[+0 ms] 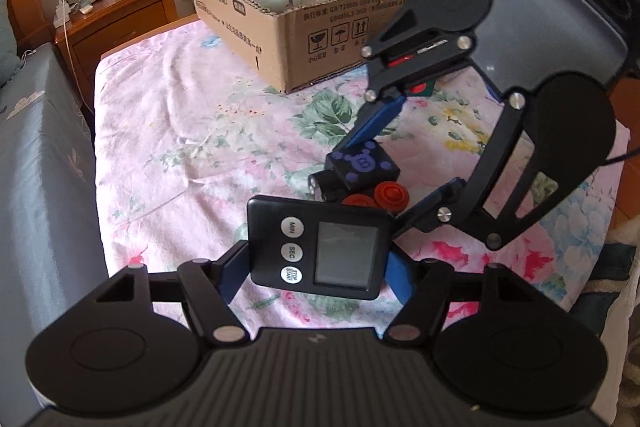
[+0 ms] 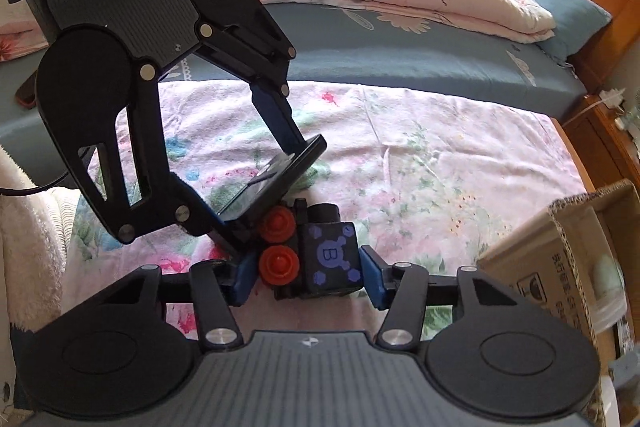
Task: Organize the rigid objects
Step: 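Grasp the blue-and-red toy block with right tool while left tool holds the timer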
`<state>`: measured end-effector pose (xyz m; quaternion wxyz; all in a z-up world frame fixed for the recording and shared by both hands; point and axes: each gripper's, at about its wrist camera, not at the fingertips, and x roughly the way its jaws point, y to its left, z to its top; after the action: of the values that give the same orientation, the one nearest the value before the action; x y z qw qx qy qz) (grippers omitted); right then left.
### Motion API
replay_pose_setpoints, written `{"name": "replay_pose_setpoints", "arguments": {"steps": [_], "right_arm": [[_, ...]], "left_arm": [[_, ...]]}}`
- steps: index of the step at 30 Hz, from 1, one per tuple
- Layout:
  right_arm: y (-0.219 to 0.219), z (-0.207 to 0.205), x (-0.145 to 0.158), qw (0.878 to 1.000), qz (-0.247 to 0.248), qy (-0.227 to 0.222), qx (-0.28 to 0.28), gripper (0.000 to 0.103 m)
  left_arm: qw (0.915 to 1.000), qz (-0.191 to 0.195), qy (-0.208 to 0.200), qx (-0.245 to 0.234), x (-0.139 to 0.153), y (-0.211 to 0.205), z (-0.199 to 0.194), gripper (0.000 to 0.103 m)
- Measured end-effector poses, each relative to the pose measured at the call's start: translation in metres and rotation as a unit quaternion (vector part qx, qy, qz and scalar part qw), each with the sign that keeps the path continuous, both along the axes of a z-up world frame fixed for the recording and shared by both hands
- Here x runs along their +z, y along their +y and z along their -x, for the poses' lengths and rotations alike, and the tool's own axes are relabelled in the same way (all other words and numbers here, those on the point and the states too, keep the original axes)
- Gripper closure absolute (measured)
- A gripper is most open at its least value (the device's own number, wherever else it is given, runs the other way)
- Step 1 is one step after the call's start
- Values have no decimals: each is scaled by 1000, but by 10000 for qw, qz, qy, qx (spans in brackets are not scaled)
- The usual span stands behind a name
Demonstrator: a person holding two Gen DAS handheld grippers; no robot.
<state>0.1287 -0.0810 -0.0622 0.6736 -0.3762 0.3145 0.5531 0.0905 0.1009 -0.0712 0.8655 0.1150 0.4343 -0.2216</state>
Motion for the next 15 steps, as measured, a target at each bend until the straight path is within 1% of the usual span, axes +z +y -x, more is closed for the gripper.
{"name": "replay_pose_setpoints", "arguments": {"steps": [3, 5, 7, 9, 10, 11, 13, 15], "right_arm": [[-12, 3, -1, 9990, -67, 149, -420, 46], [-20, 4, 0, 9971, -90, 291, -698, 51], [-29, 5, -1, 9947, -118, 406, -935, 51], [-37, 9, -1, 9928, -127, 421, -1114, 51], [-39, 10, -1, 9916, -133, 402, -1225, 47], [-41, 10, -1, 9901, -149, 402, -1335, 46], [-42, 10, -2, 9882, -226, 452, -1447, 45], [-39, 8, -2, 9858, -289, 546, -1562, 43]], "left_arm": [[9999, -91, -18, 110, 0, -4, 5, 34], [9998, -140, 5, 134, 1, -7, 7, 34], [9998, -147, 75, 141, 2, -8, 11, 34], [9998, -152, 83, 132, 2, -9, 13, 35], [9997, -163, 70, 140, 2, -10, 14, 35], [9997, -164, 69, 149, 2, -10, 13, 35], [9997, -169, 49, 148, 2, -10, 13, 35], [9997, -191, 9, 131, 1, -11, 12, 33]]}}
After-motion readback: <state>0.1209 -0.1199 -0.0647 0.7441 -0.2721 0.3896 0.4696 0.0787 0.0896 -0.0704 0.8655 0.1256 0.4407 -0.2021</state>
